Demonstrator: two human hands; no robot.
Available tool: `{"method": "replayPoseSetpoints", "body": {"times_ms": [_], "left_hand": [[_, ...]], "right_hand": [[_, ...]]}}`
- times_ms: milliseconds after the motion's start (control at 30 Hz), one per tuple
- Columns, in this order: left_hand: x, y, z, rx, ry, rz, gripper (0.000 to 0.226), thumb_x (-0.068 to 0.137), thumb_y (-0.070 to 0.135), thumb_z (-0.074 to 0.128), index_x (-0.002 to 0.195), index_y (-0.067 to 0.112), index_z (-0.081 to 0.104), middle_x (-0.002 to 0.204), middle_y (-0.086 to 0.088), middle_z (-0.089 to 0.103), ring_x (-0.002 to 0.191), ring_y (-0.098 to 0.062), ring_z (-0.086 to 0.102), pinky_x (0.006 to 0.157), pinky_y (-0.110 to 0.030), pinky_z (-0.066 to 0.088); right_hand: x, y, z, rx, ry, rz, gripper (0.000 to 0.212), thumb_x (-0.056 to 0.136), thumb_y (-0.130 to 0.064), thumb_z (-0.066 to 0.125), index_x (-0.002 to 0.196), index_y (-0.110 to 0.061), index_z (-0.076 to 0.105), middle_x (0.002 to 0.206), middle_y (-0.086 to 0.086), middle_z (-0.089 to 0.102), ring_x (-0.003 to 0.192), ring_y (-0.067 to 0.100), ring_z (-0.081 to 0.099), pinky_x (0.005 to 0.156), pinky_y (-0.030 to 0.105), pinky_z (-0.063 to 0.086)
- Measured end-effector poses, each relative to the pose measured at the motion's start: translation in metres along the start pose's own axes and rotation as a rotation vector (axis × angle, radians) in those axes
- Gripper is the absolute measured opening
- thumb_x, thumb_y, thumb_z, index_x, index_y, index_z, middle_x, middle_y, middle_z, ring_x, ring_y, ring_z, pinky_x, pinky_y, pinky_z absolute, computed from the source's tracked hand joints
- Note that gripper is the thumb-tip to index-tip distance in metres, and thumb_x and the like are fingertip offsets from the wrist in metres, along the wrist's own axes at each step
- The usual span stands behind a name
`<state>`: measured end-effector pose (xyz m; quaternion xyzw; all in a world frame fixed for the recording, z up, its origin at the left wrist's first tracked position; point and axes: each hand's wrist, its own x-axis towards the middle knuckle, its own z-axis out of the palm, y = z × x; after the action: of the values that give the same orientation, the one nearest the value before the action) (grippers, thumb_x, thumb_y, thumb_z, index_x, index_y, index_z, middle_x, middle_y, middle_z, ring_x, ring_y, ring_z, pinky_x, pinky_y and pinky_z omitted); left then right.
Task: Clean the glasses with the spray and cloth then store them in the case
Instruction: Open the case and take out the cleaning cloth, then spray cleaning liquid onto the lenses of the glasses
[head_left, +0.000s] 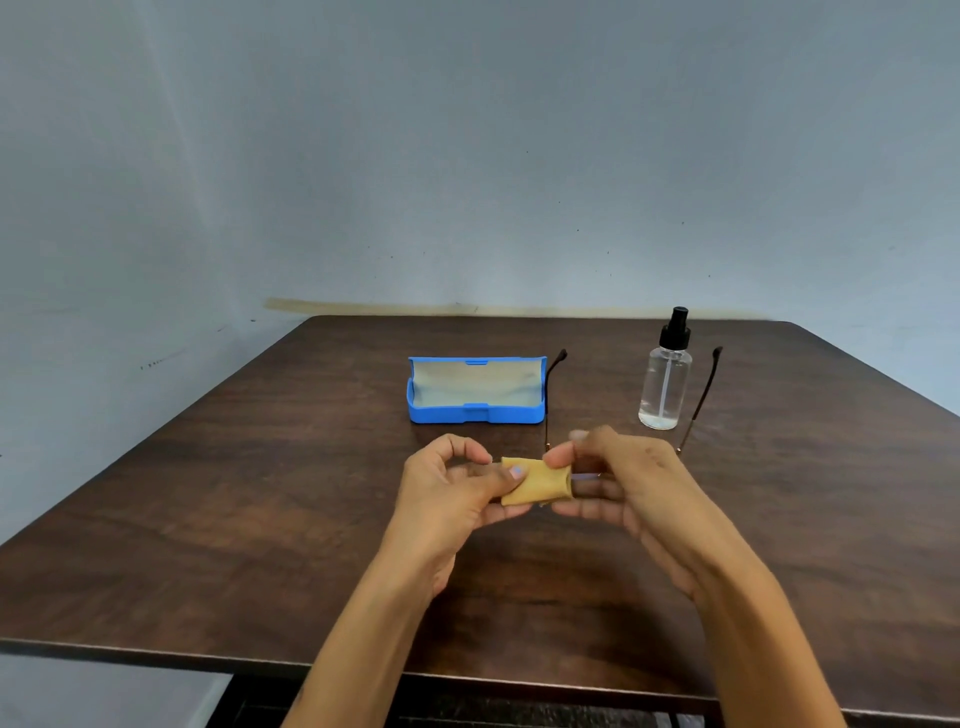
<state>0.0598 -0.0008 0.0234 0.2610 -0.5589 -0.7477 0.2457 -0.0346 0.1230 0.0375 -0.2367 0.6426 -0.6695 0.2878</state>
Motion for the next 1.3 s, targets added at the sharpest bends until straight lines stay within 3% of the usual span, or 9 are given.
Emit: {"method": "replayPoseSetpoints", "body": {"times_ms": [100,333,533,733,833,933,1067,1167,1300], "left_hand": [[-0.002,-0.004,0.001,0.214,0.001,0.09,0.013,0.076,-0.003,0.069,0.084,0.007,0.065,0.085,-0.009,0.071,0.079,-0.018,0.071,0.059,-0.024,0.058],[-0.006,-0.02,-0.003,0.829,0.058,0.348,0.014,0.079,0.015,0.071,0.086,0.027,0.074,0.076,0.013,0.069,0.072,0.003,0.063,0.062,-0.005,0.046],[-0.013,-0.027,0.003,1.048,0.046,0.412,0.016,0.084,0.016,0.063,0.095,0.023,0.074,0.101,0.004,0.065,0.089,-0.01,0.062,0.085,-0.029,0.051],[-0.016,-0.024,0.005,1.224,-0.006,0.376,0.022,0.09,0.019,0.055,0.105,0.023,0.07,0.118,0.005,0.055,0.099,-0.011,0.056,0.09,-0.029,0.047],[-0.017,-0.021,0.014,1.344,0.029,0.371,0.027,0.09,0.019,0.052,0.113,0.023,0.065,0.129,0.002,0.047,0.114,-0.014,0.045,0.091,-0.023,0.042],[-0.027,-0.029,0.047,1.303,0.088,0.483,0.037,0.088,0.018,0.053,0.124,0.027,0.054,0.136,0.006,0.036,0.124,-0.013,0.032,0.09,-0.018,0.033],[-0.046,-0.045,0.072,0.91,0.151,0.845,0.032,0.079,0.02,0.053,0.108,0.031,0.061,0.109,0.013,0.055,0.099,-0.007,0.053,0.085,-0.015,0.039],[-0.054,-0.063,0.097,0.689,-0.026,0.727,0.038,0.08,0.04,0.044,0.114,0.031,0.059,0.111,0.015,0.058,0.104,-0.002,0.054,0.091,-0.025,0.046],[-0.049,-0.07,0.153,0.627,-0.268,0.476,0.059,0.089,0.044,0.052,0.14,0.019,0.035,0.14,0.006,0.043,0.13,-0.004,0.037,0.109,-0.019,0.028]], "right_hand": [[-0.001,0.007,0.0,-0.262,0.019,-0.085,0.008,0.08,-0.009,0.071,0.075,-0.014,0.073,0.085,0.004,0.072,0.075,0.011,0.068,0.064,0.019,0.054],[-0.005,0.02,0.003,-0.669,0.095,-0.149,0.017,0.075,-0.015,0.075,0.072,-0.031,0.069,0.069,-0.003,0.069,0.069,0.005,0.063,0.064,0.015,0.047],[-0.003,0.031,0.007,-0.822,0.071,-0.162,0.012,0.077,-0.019,0.074,0.087,-0.026,0.073,0.063,-0.007,0.058,0.061,0.001,0.052,0.052,0.008,0.038],[0.0,0.035,0.007,-0.877,0.071,-0.173,0.017,0.078,-0.018,0.072,0.093,-0.025,0.074,0.068,-0.008,0.055,0.072,0.006,0.054,0.059,0.014,0.037],[-0.004,0.037,0.006,-0.82,0.078,-0.168,0.016,0.08,-0.016,0.071,0.092,-0.026,0.074,0.063,-0.011,0.055,0.063,-0.001,0.053,0.056,0.007,0.037],[-0.016,0.036,-0.017,-0.729,0.147,-0.175,0.014,0.08,-0.017,0.071,0.087,-0.029,0.073,0.061,-0.013,0.063,0.055,-0.006,0.056,0.053,0.003,0.039],[-0.025,0.022,-0.048,-0.605,0.325,-0.272,0.016,0.079,-0.017,0.071,0.072,-0.032,0.071,0.07,-0.015,0.071,0.066,-0.003,0.063,0.076,0.019,0.05],[-0.022,0.011,-0.083,-0.568,0.492,-0.273,0.02,0.08,-0.017,0.07,0.067,-0.032,0.068,0.061,-0.017,0.067,0.067,0.005,0.063,0.082,0.034,0.052],[0.007,-0.002,-0.136,-0.579,0.56,-0.186,0.012,0.08,-0.015,0.07,0.077,-0.026,0.071,0.07,-0.003,0.07,0.072,0.017,0.067,0.082,0.039,0.055]]}}
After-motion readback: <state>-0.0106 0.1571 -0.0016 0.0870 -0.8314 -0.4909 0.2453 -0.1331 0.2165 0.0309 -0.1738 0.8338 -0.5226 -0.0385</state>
